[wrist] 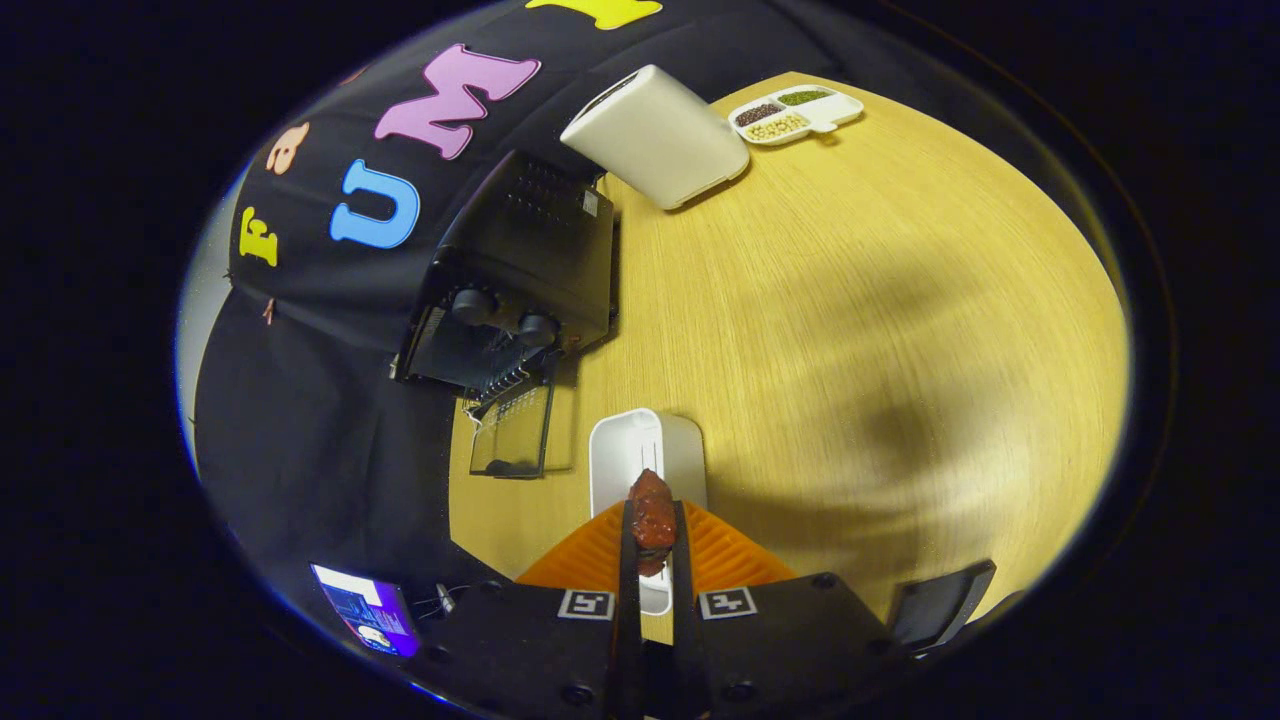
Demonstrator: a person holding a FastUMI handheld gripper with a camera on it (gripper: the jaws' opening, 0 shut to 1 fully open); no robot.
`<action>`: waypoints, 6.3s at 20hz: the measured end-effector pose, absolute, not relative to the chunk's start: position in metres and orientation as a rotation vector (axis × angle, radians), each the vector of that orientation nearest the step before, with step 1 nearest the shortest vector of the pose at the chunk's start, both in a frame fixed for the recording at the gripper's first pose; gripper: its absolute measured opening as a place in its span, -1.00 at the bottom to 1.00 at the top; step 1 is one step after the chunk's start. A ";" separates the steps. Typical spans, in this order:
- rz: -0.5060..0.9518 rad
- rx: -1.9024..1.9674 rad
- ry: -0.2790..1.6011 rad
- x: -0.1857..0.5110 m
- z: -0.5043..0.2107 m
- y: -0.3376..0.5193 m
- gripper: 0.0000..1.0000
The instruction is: Open the toaster oven, put the food inside, and close the toaster oven door.
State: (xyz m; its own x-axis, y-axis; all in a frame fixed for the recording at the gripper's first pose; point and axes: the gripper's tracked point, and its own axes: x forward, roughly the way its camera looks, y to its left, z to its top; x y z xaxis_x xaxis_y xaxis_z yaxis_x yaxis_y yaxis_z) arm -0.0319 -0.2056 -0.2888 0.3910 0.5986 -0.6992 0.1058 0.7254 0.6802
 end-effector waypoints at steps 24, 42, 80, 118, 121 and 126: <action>0.336 0.894 1.027 -0.041 -0.174 -0.040 -0.68; 0.159 1.024 0.832 0.021 -0.206 0.068 -0.68; 0.018 0.513 0.645 0.117 -0.263 0.052 0.96; 0.119 0.050 1.047 -0.019 -0.346 0.085 0.98; 0.111 0.096 1.027 -0.017 -0.338 0.085 0.97; 0.155 0.083 0.969 -0.019 -0.319 0.084 0.97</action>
